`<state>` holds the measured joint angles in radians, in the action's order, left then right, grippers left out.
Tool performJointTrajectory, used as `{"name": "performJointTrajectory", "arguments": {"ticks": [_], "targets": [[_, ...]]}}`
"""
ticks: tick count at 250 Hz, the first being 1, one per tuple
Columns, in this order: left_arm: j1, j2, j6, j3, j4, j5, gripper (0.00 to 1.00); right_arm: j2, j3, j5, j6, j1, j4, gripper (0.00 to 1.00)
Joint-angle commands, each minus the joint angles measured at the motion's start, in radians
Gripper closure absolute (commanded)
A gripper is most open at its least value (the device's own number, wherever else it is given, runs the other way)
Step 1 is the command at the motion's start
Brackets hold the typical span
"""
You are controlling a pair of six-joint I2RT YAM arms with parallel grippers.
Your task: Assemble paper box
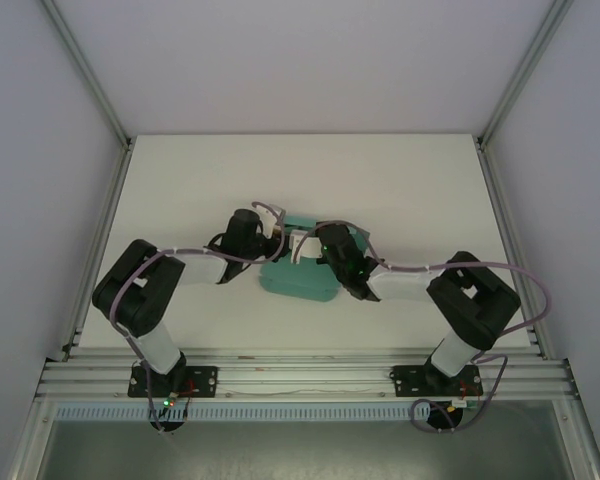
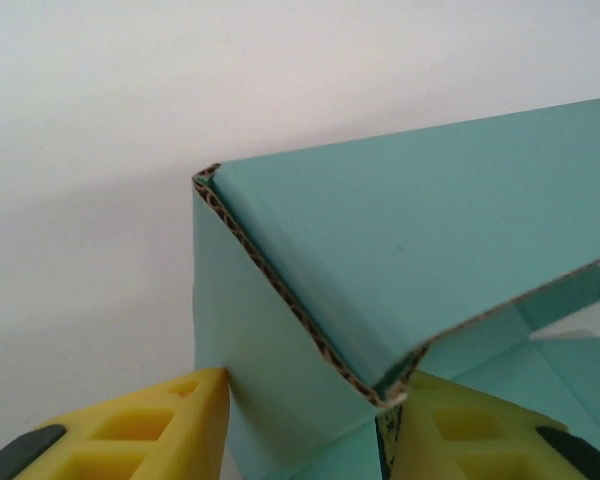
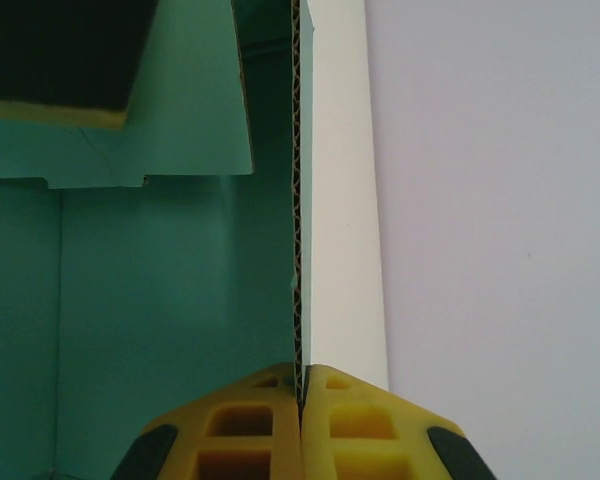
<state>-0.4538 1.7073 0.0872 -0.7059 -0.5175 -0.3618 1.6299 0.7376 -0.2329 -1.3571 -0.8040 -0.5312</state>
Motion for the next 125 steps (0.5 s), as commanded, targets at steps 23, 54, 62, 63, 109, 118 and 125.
{"name": "performJointTrajectory", "arguments": {"ticks": [23, 54, 62, 63, 109, 118, 125], "targets": [[-0.014, 0.043, -0.035, 0.010, -0.169, 0.132, 0.63, 0.025, 0.041, 0.064, 0.061, -0.016, 0.188, 1.00], [-0.014, 0.062, -0.045, 0.002, -0.183, 0.130, 0.68, 0.034, 0.050, 0.069, 0.068, -0.015, 0.210, 1.00], [-0.015, 0.064, -0.047, -0.001, -0.186, 0.134, 0.71, 0.033, 0.051, 0.073, 0.071, -0.015, 0.210, 1.00], [-0.015, 0.065, -0.047, 0.000, -0.186, 0.134, 0.71, 0.033, 0.050, 0.074, 0.072, -0.015, 0.210, 1.00], [-0.032, 0.063, -0.074, 0.008, -0.194, 0.193, 0.78, 0.027, 0.063, 0.060, 0.073, -0.015, 0.210, 1.00], [-0.037, 0.060, -0.082, 0.013, -0.196, 0.206, 0.80, 0.023, 0.064, 0.059, 0.073, -0.015, 0.214, 1.00], [-0.041, 0.058, -0.088, 0.019, -0.201, 0.219, 0.81, 0.019, 0.066, 0.059, 0.075, -0.015, 0.220, 1.00]]}}
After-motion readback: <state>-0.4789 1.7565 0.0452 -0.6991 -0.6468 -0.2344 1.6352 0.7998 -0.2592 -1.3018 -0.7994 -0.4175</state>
